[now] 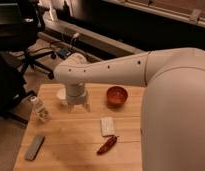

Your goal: Place the bottle in the ceramic bowl

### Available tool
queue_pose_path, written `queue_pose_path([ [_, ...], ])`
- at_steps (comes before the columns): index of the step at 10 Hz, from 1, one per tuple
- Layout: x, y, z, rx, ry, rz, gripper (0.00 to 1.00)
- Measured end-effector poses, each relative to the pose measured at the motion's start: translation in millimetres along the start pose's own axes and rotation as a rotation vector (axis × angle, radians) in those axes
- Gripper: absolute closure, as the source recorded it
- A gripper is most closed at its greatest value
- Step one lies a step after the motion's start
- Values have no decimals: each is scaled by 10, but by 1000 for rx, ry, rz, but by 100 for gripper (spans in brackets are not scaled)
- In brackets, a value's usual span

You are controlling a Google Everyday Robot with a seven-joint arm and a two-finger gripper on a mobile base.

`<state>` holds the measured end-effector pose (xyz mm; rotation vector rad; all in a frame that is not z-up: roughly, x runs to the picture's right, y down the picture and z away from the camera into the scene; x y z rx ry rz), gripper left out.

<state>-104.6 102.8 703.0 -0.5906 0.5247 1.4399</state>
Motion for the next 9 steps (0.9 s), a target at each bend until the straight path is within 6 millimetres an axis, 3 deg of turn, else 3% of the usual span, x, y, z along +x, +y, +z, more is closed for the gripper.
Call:
queue_pose_path([
  [9,-50,35,-2,-6,-11,-2,35],
])
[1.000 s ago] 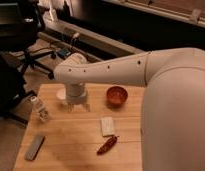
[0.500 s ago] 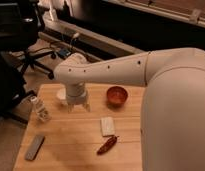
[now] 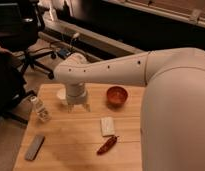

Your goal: Place the bottle in the ceramic bowl

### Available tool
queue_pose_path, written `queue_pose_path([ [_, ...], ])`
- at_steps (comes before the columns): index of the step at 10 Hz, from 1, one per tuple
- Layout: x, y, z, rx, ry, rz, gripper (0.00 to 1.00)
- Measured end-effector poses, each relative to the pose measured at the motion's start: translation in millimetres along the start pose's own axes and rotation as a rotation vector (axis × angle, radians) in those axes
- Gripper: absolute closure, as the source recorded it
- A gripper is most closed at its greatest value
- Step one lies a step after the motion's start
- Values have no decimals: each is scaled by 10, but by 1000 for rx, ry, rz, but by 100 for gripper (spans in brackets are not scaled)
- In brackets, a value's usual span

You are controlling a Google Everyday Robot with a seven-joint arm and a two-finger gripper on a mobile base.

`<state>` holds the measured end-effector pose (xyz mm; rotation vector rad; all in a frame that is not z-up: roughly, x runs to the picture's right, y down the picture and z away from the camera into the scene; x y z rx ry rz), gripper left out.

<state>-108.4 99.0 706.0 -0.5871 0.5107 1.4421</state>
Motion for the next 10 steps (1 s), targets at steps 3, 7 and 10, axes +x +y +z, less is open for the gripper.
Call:
queue_pose_path([
  [3,-306,651,-39,-28,-114,-102,35],
  [7,-520,1407,-96,-57,-231,-239,35],
  [10,-646,1637,-329,-81,-263,-331,35],
])
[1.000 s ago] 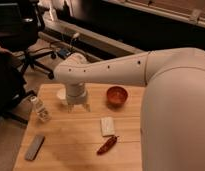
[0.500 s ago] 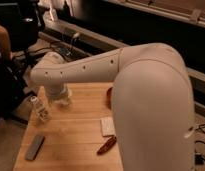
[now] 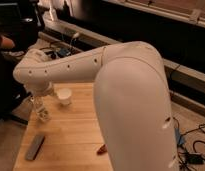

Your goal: Place the bottle in the ceramic bowl

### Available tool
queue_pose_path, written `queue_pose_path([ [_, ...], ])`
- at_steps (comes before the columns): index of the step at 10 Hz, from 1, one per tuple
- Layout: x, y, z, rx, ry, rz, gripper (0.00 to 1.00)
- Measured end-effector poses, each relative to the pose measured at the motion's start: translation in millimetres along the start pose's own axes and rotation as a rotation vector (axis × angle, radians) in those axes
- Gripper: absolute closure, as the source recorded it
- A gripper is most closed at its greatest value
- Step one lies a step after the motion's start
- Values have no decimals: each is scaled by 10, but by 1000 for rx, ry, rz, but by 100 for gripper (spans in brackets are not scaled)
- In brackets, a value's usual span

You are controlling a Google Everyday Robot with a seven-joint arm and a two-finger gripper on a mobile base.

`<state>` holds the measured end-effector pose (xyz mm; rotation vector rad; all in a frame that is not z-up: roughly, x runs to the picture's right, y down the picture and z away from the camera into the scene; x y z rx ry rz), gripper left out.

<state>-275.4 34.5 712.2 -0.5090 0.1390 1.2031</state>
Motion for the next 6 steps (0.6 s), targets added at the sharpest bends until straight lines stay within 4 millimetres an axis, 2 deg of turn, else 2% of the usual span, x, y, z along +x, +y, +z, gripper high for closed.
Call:
queue_pose_path([
  [3,-216,117,-134,-42,8,-71,35],
  [6,-342,305,-56,-87,66,-121,35],
])
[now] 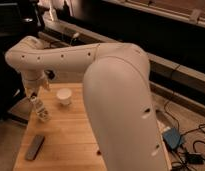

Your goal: Place the bottle in the ceramic bowl

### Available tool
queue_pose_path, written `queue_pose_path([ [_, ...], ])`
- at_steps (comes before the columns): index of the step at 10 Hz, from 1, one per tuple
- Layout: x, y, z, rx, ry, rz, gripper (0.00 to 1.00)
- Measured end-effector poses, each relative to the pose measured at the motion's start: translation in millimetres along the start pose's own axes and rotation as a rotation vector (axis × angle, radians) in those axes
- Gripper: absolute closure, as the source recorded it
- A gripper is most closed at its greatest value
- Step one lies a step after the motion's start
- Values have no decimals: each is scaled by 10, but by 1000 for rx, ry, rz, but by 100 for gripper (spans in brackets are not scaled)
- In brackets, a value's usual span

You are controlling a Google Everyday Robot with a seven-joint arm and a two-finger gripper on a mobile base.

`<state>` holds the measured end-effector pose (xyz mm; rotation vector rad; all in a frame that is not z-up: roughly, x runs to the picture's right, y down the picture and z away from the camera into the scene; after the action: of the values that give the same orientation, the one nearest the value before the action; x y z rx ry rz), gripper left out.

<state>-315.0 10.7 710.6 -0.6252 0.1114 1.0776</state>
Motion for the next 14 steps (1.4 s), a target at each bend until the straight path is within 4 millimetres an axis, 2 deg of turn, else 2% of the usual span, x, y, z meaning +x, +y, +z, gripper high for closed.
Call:
queue_pose_path([
  [4,-136,286,194,-4,68,-68,35],
  [7,-108,430,333,9,111,-101,35],
  [12,141,371,454,57,163,-92,35],
  [14,174,353,513,55,162,-77,35],
])
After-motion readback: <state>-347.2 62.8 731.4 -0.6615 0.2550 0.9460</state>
